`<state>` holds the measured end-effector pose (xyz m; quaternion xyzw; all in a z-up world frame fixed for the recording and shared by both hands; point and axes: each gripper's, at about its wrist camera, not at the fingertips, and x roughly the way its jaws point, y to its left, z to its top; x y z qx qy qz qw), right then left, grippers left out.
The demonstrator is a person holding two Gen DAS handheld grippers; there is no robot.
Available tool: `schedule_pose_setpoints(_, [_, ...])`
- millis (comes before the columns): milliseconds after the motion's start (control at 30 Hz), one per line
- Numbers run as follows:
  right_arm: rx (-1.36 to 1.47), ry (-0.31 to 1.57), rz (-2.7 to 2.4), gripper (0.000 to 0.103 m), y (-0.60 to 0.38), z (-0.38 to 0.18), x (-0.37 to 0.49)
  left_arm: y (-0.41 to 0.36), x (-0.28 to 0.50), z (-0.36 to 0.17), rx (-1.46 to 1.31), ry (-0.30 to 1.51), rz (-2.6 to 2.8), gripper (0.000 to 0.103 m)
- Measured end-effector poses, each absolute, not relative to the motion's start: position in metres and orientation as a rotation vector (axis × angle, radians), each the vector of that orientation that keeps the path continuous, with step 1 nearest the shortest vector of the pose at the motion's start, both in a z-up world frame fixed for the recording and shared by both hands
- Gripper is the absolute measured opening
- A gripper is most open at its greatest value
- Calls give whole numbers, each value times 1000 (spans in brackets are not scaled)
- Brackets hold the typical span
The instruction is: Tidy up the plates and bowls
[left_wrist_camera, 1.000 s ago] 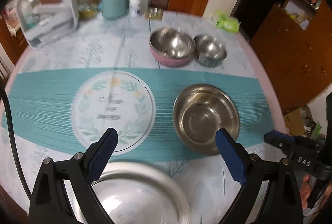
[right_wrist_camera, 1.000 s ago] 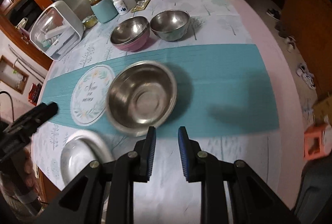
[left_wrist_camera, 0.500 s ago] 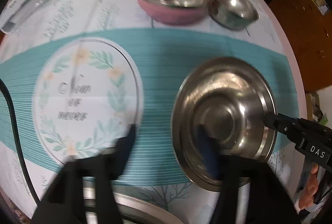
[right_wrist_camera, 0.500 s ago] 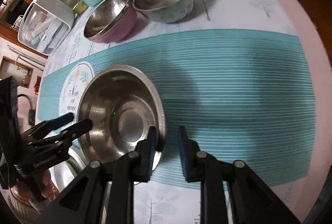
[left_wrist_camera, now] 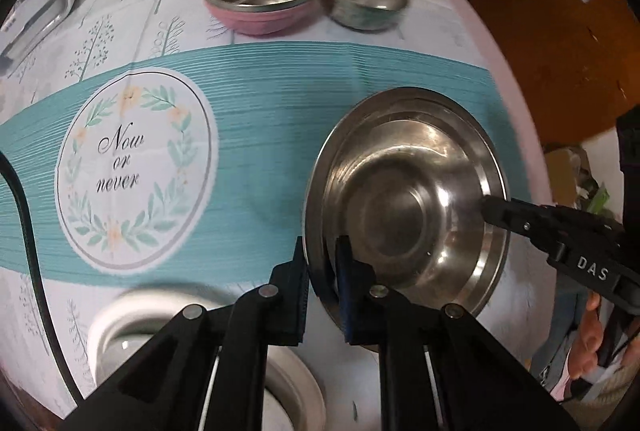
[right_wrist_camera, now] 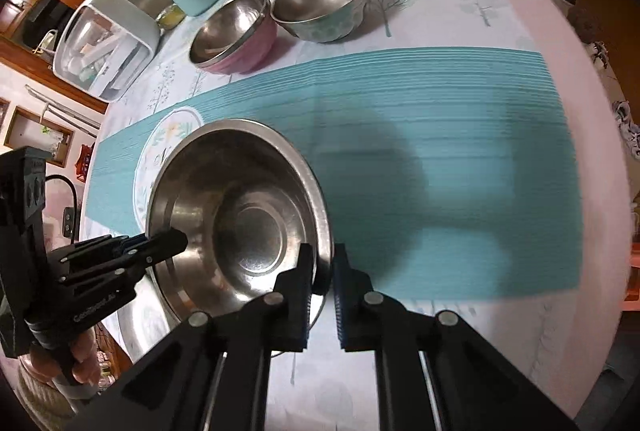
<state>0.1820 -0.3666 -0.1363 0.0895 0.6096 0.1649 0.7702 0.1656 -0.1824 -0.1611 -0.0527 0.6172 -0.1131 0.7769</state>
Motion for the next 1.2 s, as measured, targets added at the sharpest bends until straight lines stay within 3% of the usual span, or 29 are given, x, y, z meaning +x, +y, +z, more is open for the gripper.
schedule_pose_setpoints(367, [137,1364,329,10,-388,-141,79,-211,71,-173,-73,1387,-329,12])
schedule_pose_setpoints(767, [87,1427,320,10,-388,-169,55,-219,48,-190,-77,1421,-278,13])
schedule_pose_setpoints(800, [85,1425,321,11,-388,-169,55,-220,48,-188,-70,1412,-269,16])
schedule_pose_setpoints(867, [71,1411,312,11,-388,-167,55,-224,46,-182,-65,1392,-248,40])
schedule_pose_setpoints(933, [49,1402,304,11,-388,-166,54,-224,42,-176,-72,1372,-230,52])
schedule_pose_setpoints(1100, [55,1381,299,25,-393,-161,54,-227,39,-165,-84,1359,-205,57])
schedule_pose_setpoints(1200, [49,1358,293,27,-396,-156,53,-219,38,-161,-90,1356,-195,59])
